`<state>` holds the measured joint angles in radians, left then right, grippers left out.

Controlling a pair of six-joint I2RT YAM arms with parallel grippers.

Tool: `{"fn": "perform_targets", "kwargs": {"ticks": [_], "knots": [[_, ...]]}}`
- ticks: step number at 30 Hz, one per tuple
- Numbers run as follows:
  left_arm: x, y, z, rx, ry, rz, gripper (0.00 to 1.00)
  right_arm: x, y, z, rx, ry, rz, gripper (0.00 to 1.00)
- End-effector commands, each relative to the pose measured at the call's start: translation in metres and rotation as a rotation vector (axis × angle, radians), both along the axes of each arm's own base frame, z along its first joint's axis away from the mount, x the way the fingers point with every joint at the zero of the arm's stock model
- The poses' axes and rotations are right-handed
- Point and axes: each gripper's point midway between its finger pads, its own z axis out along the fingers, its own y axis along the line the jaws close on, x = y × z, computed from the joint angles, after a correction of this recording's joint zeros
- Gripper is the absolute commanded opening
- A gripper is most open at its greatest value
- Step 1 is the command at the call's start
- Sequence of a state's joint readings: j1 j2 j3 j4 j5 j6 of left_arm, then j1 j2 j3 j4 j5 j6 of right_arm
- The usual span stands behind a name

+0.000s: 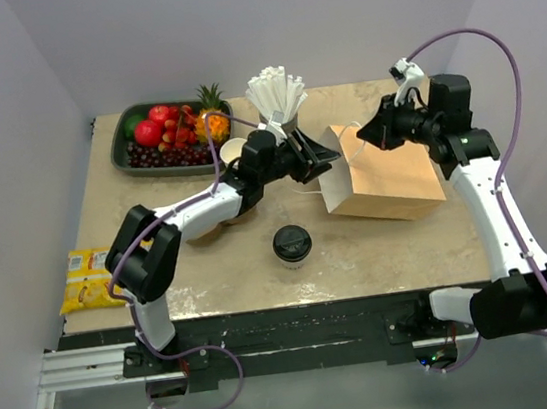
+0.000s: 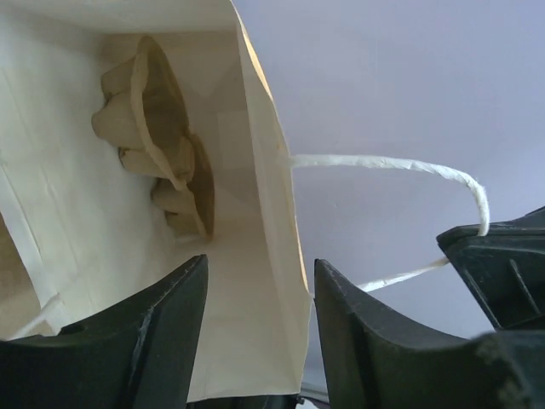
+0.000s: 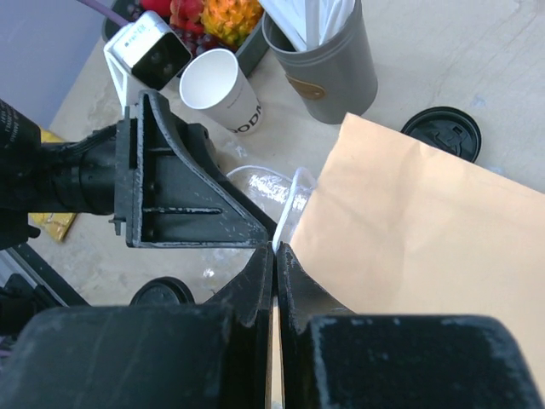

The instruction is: Pack the takeout coffee

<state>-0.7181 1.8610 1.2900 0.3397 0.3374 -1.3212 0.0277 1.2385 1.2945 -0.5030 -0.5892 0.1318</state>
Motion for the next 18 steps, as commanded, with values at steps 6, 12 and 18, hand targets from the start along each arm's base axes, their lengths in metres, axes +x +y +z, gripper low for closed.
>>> {"fn": "perform_targets", "kwargs": {"ticks": [6, 12, 18], "knots": [[-0.001, -0.010, -0.020, -0.001, 0.067, -0.009, 0.51, 0.011, -0.004, 0.031, -0.007, -0.096, -0.017, 0.00], [0.014, -0.031, -0.032, 0.002, 0.060, -0.019, 0.50, 0.010, -0.005, 0.026, -0.022, -0.082, -0.007, 0.00], [0.042, -0.057, -0.054, 0.034, 0.038, 0.004, 0.48, 0.013, -0.005, 0.027, -0.031, -0.073, 0.001, 0.00]]}}
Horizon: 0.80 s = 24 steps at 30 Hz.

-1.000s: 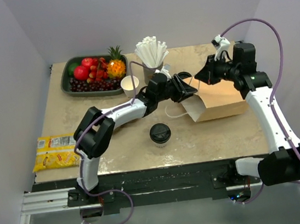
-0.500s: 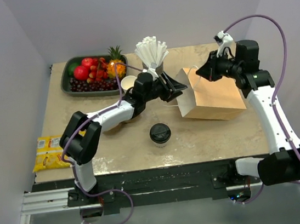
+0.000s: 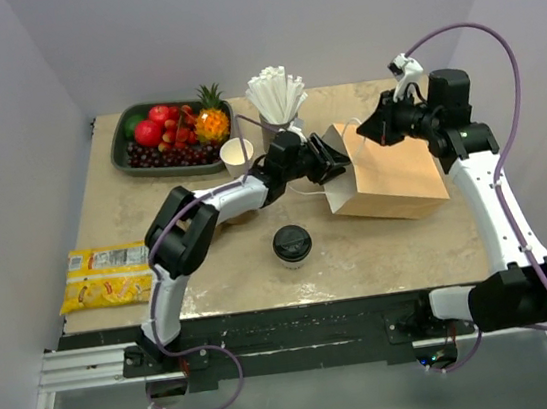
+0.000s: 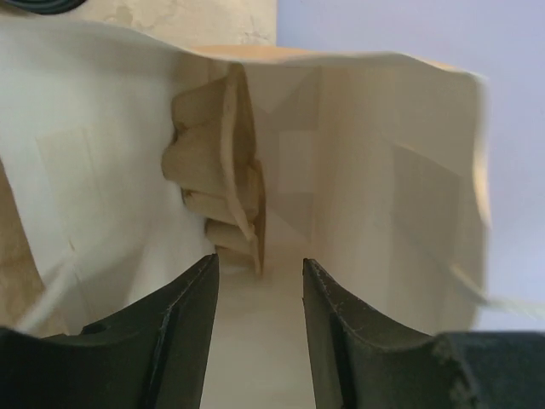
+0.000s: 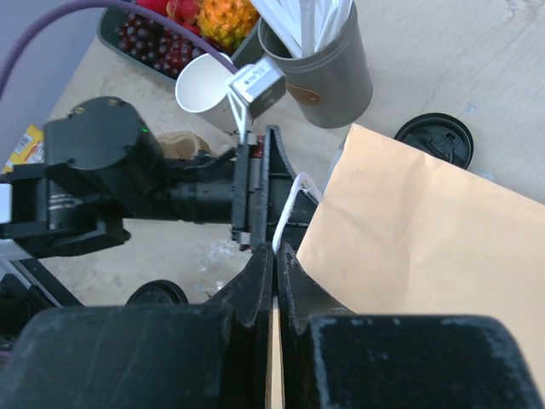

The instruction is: Pack the takeout coffee

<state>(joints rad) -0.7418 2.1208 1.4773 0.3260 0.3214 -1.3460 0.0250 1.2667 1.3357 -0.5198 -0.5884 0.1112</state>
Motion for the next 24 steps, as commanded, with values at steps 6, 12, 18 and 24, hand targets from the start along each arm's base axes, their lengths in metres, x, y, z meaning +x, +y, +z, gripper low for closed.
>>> {"fn": "perform_targets", "kwargs": {"ticks": [6, 12, 18, 24], "knots": [[0.020, -0.028, -0.003, 0.007, -0.059, 0.019, 0.44, 0.006, -0.001, 0.014, -0.005, -0.042, 0.009, 0.00], [0.011, -0.043, -0.009, 0.002, -0.071, 0.002, 0.42, 0.005, 0.001, 0.008, 0.005, -0.021, 0.019, 0.00], [0.009, -0.052, -0.024, 0.025, -0.050, 0.008, 0.34, 0.001, 0.001, 0.007, -0.002, -0.019, 0.026, 0.00], [0.022, -0.056, -0.012, -0.001, -0.110, 0.019, 0.00, -0.003, -0.002, 0.005, -0.021, -0.015, 0.020, 0.00]]}}
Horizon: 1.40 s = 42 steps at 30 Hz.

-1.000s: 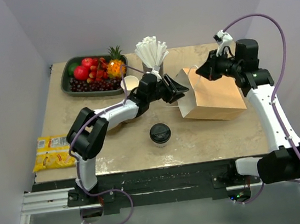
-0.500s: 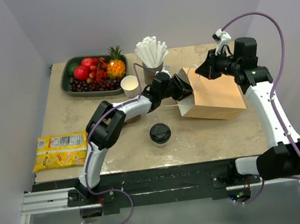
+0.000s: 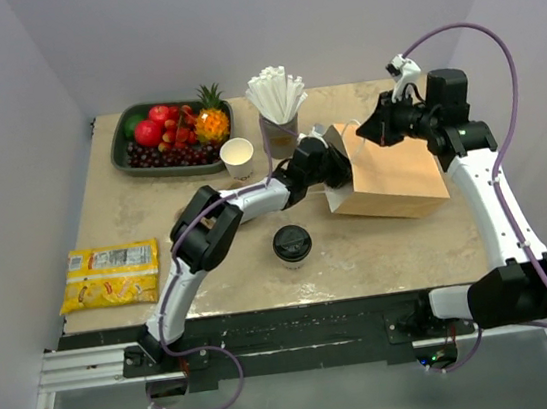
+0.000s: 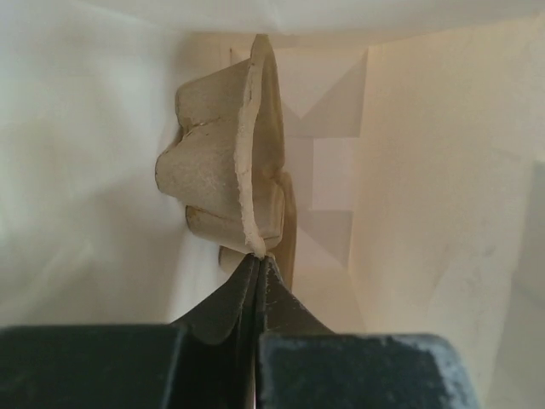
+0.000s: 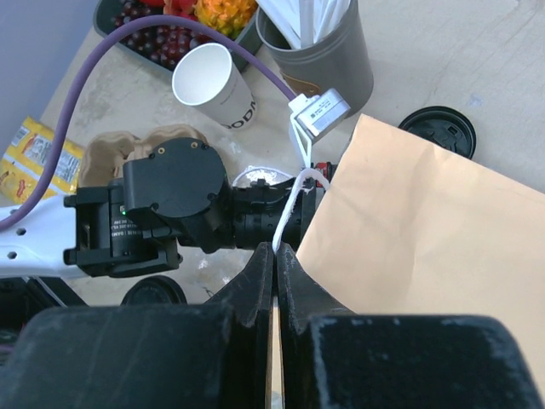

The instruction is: Pack the takeout coffee

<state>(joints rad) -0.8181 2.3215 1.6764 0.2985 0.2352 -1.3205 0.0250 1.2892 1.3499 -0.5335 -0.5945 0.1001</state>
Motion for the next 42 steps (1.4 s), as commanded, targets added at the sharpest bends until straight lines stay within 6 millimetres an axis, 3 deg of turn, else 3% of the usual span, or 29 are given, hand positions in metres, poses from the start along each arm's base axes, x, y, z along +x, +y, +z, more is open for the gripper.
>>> {"fn": "perform_targets", "kwargs": {"ticks": [1, 3, 7, 9, 10, 12, 13, 15, 16, 17, 21, 24, 29, 30, 31, 33, 36, 37, 38, 42], "knots": [[0.015, -0.002, 0.036, -0.063, -0.090, 0.008, 0.00, -0.005, -0.003, 0.008, -0.017, -0.030, 0.009, 0.00], [0.016, 0.006, 0.039, -0.075, -0.087, 0.003, 0.00, -0.003, -0.004, 0.014, -0.025, -0.048, 0.001, 0.00], [0.010, 0.030, 0.088, -0.149, -0.125, -0.032, 0.00, 0.006, -0.007, 0.018, -0.047, -0.077, -0.005, 0.00], [0.013, 0.049, 0.092, -0.145, -0.119, -0.019, 0.00, 0.008, -0.010, 0.019, -0.065, -0.099, -0.001, 0.00], [0.009, 0.056, 0.110, -0.161, -0.133, -0.025, 0.00, 0.009, -0.010, 0.019, -0.072, -0.103, -0.003, 0.00], [0.010, 0.074, 0.104, -0.132, -0.100, -0.011, 0.00, 0.012, -0.016, 0.020, -0.086, -0.112, -0.028, 0.00], [0.006, 0.081, 0.116, -0.136, -0.116, -0.016, 0.00, 0.014, -0.019, 0.020, -0.094, -0.119, -0.039, 0.00], [0.004, 0.095, 0.111, -0.112, -0.103, -0.018, 0.00, 0.017, -0.023, 0.019, -0.105, -0.119, -0.057, 0.00], [0.000, 0.100, 0.122, -0.113, -0.124, -0.020, 0.00, 0.020, -0.028, 0.017, -0.120, -0.119, -0.084, 0.00], [0.001, 0.108, 0.120, -0.096, -0.114, -0.011, 0.00, 0.025, -0.040, 0.013, -0.128, -0.107, -0.123, 0.00], [-0.010, 0.124, 0.129, -0.066, -0.135, -0.010, 0.00, 0.037, -0.057, 0.011, -0.187, -0.125, -0.191, 0.00], [-0.016, 0.138, 0.148, -0.058, -0.176, 0.010, 0.00, 0.046, -0.076, 0.014, -0.237, -0.130, -0.295, 0.00], [-0.024, 0.157, 0.217, -0.107, -0.369, 0.014, 0.00, 0.054, -0.107, 0.025, -0.290, -0.147, -0.390, 0.00], [-0.029, 0.160, 0.243, -0.138, -0.435, 0.009, 0.00, 0.056, -0.110, 0.034, -0.284, -0.162, -0.397, 0.00], [-0.032, 0.162, 0.256, -0.145, -0.496, -0.003, 0.00, 0.058, -0.111, 0.033, -0.278, -0.151, -0.392, 0.00], [-0.040, 0.170, 0.289, -0.180, -0.585, -0.012, 0.00, 0.060, -0.113, 0.049, -0.257, -0.177, -0.383, 0.00], [-0.054, 0.182, 0.314, -0.200, -0.734, -0.046, 0.00, 0.057, -0.099, 0.079, -0.234, -0.246, -0.296, 0.00], [-0.059, 0.183, 0.315, -0.198, -0.785, -0.069, 0.00, 0.053, -0.095, 0.083, -0.233, -0.247, -0.268, 0.00], [-0.065, 0.186, 0.321, -0.211, -0.843, -0.080, 0.00, 0.049, -0.091, 0.102, -0.236, -0.289, -0.246, 0.00], [-0.094, 0.190, 0.298, -0.214, -0.885, -0.196, 0.00, 0.029, -0.087, 0.139, -0.243, -0.345, -0.233, 0.00]]}}
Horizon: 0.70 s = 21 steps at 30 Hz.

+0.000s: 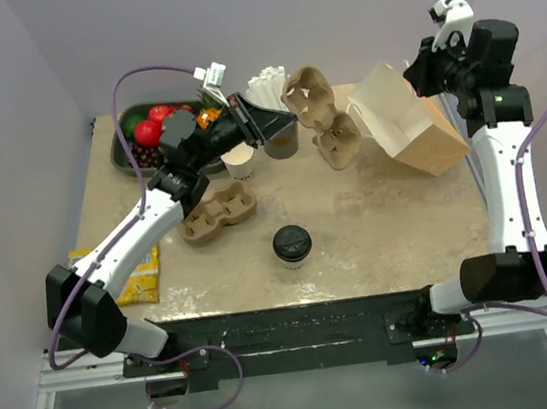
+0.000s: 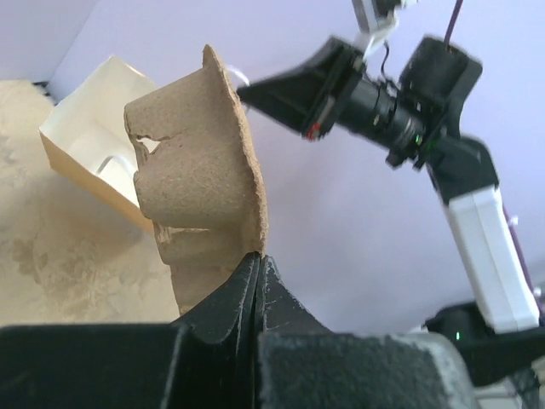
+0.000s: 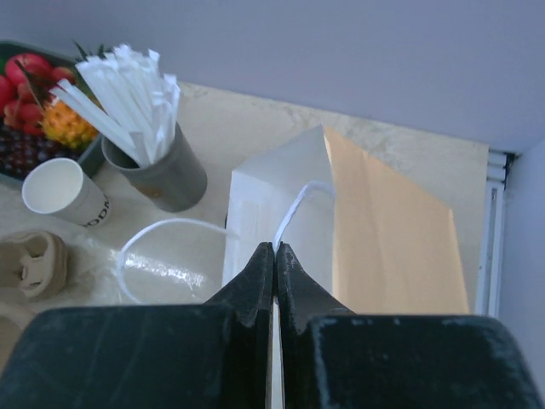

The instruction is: Pack the takeout coffee

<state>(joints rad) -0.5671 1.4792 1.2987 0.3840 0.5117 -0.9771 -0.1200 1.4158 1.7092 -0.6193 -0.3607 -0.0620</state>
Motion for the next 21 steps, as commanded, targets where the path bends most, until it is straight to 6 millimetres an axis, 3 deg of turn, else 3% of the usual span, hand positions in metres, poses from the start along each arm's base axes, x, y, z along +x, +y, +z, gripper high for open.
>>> {"fn": "perform_targets", "kwargs": {"ticks": [1, 3, 6, 7, 11, 13, 14, 16, 17, 21], "knots": [[-0.035, 0.007, 0.001, 0.026, -0.216, -0.118, 0.00, -0.032, 0.013, 0.062, -0.039, -0.118, 0.073, 0.00], [-0.040, 0.010, -0.006, 0.048, -0.222, -0.139, 0.00, -0.043, 0.008, 0.080, -0.069, -0.158, 0.045, 0.00], [-0.044, 0.010, -0.022, 0.077, -0.239, -0.175, 0.00, -0.049, -0.006, 0.081, -0.115, -0.155, -0.022, 0.00], [-0.047, 0.008, -0.023, 0.061, -0.246, -0.192, 0.00, -0.048, -0.012, 0.076, -0.130, -0.142, -0.050, 0.00], [-0.044, 0.005, -0.065, 0.070, -0.117, -0.211, 0.00, -0.039, -0.046, 0.046, -0.156, -0.089, -0.148, 0.00], [-0.042, 0.002, -0.077, 0.071, -0.068, -0.220, 0.00, -0.037, -0.057, 0.042, -0.154, -0.091, -0.165, 0.00], [-0.039, -0.001, -0.093, 0.079, -0.022, -0.224, 0.00, -0.035, -0.059, 0.032, -0.149, -0.071, -0.161, 0.00], [-0.041, -0.009, -0.108, 0.076, 0.012, -0.248, 0.00, -0.033, -0.065, 0.025, -0.146, -0.065, -0.170, 0.00], [-0.037, -0.014, -0.130, 0.098, 0.066, -0.250, 0.00, -0.032, -0.067, 0.013, -0.140, -0.042, -0.173, 0.00], [-0.041, -0.039, -0.168, 0.125, 0.170, -0.298, 0.00, -0.031, -0.072, -0.008, -0.126, -0.007, -0.172, 0.00]]}}
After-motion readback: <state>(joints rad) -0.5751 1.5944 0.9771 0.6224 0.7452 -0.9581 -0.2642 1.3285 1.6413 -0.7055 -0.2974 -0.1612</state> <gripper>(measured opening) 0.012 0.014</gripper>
